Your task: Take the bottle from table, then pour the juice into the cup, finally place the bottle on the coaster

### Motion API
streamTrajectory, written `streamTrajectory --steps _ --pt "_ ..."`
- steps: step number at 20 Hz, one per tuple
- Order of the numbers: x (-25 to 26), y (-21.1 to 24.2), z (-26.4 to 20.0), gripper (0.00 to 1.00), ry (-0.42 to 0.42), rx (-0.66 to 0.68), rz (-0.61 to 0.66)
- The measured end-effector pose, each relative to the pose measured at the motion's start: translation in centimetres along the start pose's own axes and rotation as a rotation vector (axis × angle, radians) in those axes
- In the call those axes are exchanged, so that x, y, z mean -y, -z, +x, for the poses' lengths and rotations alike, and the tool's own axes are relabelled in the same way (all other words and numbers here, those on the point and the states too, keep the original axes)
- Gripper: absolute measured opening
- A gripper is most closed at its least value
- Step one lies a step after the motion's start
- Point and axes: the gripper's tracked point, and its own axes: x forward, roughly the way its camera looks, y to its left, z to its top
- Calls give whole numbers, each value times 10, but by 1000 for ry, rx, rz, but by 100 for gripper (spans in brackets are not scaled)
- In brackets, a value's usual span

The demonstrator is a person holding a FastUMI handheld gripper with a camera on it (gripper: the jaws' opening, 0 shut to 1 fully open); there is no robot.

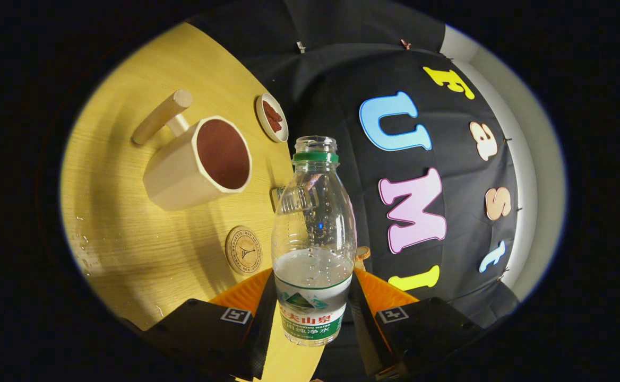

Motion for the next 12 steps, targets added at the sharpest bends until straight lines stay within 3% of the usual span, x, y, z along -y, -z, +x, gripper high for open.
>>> streamTrajectory --steps 12 --pt "3 7 3 71 -30 -47 -224"
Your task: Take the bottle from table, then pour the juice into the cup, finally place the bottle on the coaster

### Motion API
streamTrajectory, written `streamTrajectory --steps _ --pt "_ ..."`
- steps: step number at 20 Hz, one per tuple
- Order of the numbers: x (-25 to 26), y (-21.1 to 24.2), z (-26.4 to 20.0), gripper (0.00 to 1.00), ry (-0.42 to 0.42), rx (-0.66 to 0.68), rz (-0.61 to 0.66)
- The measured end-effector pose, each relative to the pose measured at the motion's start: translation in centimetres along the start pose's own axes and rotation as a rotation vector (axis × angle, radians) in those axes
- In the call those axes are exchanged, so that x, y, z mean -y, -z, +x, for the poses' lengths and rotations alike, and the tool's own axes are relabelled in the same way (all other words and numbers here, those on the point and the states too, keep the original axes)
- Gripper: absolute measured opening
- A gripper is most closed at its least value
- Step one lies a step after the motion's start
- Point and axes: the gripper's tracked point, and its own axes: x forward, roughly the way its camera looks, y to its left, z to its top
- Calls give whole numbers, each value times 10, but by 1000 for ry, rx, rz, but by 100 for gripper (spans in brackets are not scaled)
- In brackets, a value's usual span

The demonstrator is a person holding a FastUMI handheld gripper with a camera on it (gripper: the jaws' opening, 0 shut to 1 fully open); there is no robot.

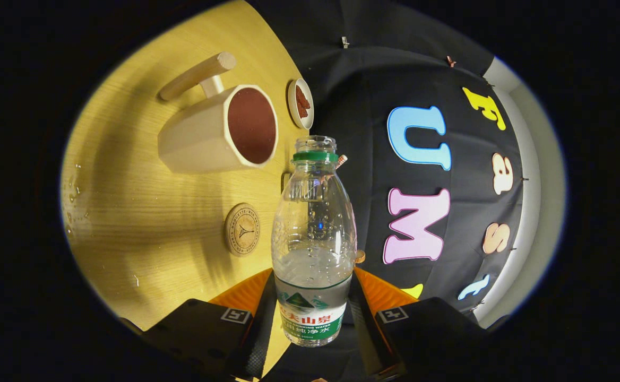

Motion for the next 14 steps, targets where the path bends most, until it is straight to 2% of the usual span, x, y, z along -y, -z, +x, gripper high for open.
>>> streamTrajectory --steps 14 --pt "6 -6 0 71 -5 33 -138"
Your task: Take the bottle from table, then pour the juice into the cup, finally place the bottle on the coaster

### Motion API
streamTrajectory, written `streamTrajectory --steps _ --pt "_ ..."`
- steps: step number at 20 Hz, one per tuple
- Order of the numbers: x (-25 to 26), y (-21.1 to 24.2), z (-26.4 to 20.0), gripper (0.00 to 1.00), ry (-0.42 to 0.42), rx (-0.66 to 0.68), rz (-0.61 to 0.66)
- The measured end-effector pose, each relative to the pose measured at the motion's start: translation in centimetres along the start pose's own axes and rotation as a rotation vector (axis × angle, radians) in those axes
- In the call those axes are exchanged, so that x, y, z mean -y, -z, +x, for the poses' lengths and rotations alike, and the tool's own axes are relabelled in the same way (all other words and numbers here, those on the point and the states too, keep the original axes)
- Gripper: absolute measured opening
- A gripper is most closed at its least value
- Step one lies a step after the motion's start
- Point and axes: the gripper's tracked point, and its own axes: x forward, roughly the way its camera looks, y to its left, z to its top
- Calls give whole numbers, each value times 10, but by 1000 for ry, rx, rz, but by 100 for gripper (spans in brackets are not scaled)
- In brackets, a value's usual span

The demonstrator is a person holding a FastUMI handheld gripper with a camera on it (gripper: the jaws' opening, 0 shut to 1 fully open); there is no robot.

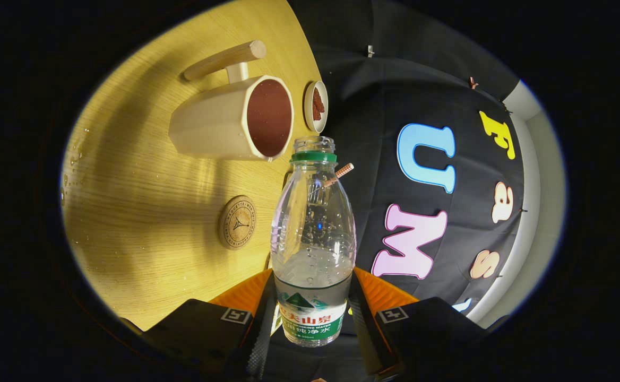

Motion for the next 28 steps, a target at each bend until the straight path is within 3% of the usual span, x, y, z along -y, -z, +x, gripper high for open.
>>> streamTrajectory --steps 28 --pt "17 -8 -4 71 27 17 -159"
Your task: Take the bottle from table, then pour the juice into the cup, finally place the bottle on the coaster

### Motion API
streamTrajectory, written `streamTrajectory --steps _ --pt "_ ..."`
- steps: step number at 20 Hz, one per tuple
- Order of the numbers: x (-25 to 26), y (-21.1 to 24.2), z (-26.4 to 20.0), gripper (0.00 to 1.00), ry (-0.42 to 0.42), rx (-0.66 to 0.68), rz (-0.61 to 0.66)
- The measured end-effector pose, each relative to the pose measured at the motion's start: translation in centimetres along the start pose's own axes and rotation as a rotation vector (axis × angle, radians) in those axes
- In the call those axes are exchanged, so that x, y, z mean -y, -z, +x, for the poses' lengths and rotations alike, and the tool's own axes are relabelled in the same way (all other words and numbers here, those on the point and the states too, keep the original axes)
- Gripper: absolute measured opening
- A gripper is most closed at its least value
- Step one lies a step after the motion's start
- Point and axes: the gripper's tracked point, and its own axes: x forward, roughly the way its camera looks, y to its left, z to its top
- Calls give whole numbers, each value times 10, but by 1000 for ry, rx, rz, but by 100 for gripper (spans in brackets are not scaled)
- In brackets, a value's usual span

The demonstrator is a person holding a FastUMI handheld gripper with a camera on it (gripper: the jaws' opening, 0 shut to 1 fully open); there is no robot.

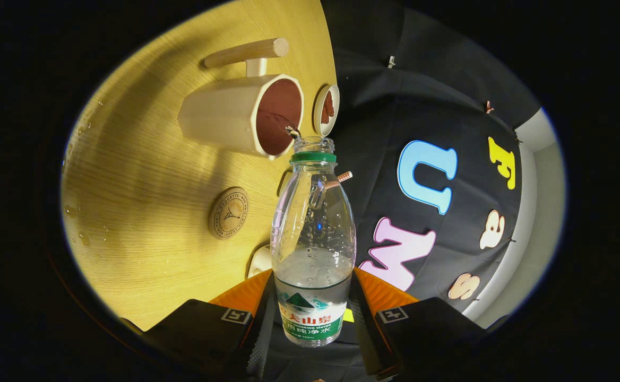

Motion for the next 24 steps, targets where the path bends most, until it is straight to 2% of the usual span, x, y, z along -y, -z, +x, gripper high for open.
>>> streamTrajectory --steps 14,24 --pt "18 2 3 71 14 8 -81" --pt "30 -8 6 71 29 51 -184"
